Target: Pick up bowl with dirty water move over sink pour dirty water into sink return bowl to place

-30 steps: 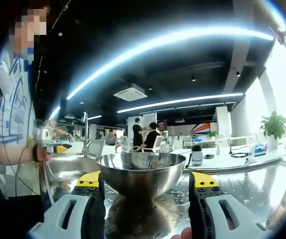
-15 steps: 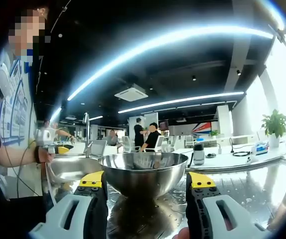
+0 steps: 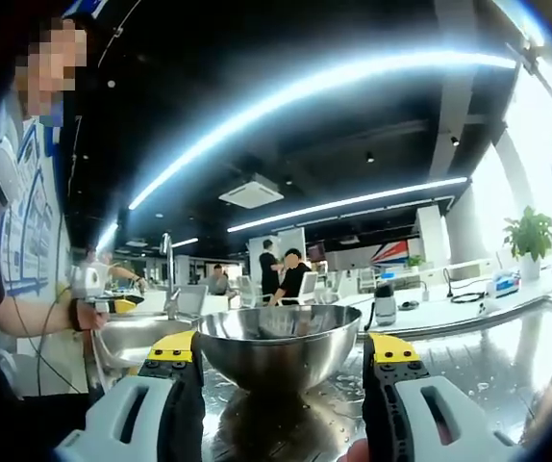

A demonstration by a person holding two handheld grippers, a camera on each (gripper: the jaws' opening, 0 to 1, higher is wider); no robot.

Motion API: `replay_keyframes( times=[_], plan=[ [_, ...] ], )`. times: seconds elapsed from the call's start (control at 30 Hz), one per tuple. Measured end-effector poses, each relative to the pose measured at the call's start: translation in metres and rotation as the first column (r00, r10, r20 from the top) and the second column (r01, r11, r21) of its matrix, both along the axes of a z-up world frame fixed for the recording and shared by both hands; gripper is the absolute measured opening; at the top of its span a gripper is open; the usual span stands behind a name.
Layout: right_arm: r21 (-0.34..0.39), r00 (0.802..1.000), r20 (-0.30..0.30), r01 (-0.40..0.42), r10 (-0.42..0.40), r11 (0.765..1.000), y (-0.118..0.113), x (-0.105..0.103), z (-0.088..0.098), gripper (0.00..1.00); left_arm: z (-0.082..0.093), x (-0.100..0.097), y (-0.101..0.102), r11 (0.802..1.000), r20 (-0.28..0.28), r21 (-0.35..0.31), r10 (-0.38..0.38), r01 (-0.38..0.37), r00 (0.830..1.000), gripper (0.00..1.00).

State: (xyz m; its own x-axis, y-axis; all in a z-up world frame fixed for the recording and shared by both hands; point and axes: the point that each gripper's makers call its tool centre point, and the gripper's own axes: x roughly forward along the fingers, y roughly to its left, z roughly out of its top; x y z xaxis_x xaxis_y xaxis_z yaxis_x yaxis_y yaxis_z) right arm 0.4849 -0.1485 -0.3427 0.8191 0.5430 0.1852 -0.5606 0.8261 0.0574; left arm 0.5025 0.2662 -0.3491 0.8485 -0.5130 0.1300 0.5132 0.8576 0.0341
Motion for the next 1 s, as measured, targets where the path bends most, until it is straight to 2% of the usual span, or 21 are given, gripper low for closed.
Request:
replay_keyframes(
  times=[0.07, 0.2, 0.37, 0.47, 0.5, 0.67, 0.77, 0.83, 0.9, 1.0],
  plan=[
    [-0.011, 1.000, -0.001, 0.007, -0.007, 1.000, 0.002, 0.000, -0.001, 0.60, 0.000, 0.000, 0.000, 1.000, 0.000, 0.003, 0.000, 0.000, 1.000, 0.41],
    [-0.022, 0.999, 0.000, 0.034, -0.034, 0.999, -0.001, 0.000, -0.002, 0.47, 0.001, -0.001, 0.000, 1.000, 0.003, -0.004, 0.000, 0.000, 1.000, 0.41],
    [-0.008, 0.999, -0.012, 0.036, -0.036, 0.999, -0.001, 0.001, -0.002, 0.46, 0.002, -0.001, 0.000, 1.000, 0.010, -0.007, -0.002, 0.002, 1.000, 0.41],
    [-0.042, 0.997, -0.001, 0.071, -0.071, 0.997, -0.002, 0.000, -0.003, 0.26, 0.003, -0.002, 0.001, 1.000, 0.015, -0.011, -0.004, 0.004, 1.000, 0.41],
    [-0.041, 0.997, -0.002, 0.074, -0.074, 0.996, -0.003, 0.000, -0.003, 0.23, 0.004, -0.003, 0.001, 1.000, 0.016, -0.013, -0.005, 0.005, 1.000, 0.41],
    [-0.015, 0.996, -0.019, 0.083, -0.083, 0.996, -0.007, 0.003, -0.002, 0.24, 0.004, -0.003, 0.001, 1.000, 0.020, -0.014, -0.008, 0.008, 1.000, 0.41],
    [-0.056, 0.996, -0.025, 0.088, -0.089, 0.995, -0.004, 0.003, -0.002, 0.25, 0.006, -0.005, 0.001, 1.000, 0.027, -0.020, -0.009, 0.009, 1.000, 0.41],
    [-0.041, 0.996, -0.030, 0.078, -0.080, 0.996, 0.000, 0.001, 0.001, 0.29, 0.006, -0.005, 0.001, 1.000, 0.025, -0.023, -0.013, 0.013, 1.000, 0.41],
    [-0.056, 0.997, -0.028, 0.074, -0.076, 0.996, 0.005, -0.002, 0.005, 0.34, 0.005, -0.005, -0.001, 1.000, 0.023, -0.018, -0.019, 0.020, 1.000, 0.41],
    [-0.062, 0.998, -0.014, 0.068, -0.069, 0.996, 0.009, -0.007, 0.017, 0.34, 0.004, -0.005, -0.003, 1.000, 0.023, -0.008, -0.027, 0.027, 0.999, 0.41]
  ],
)
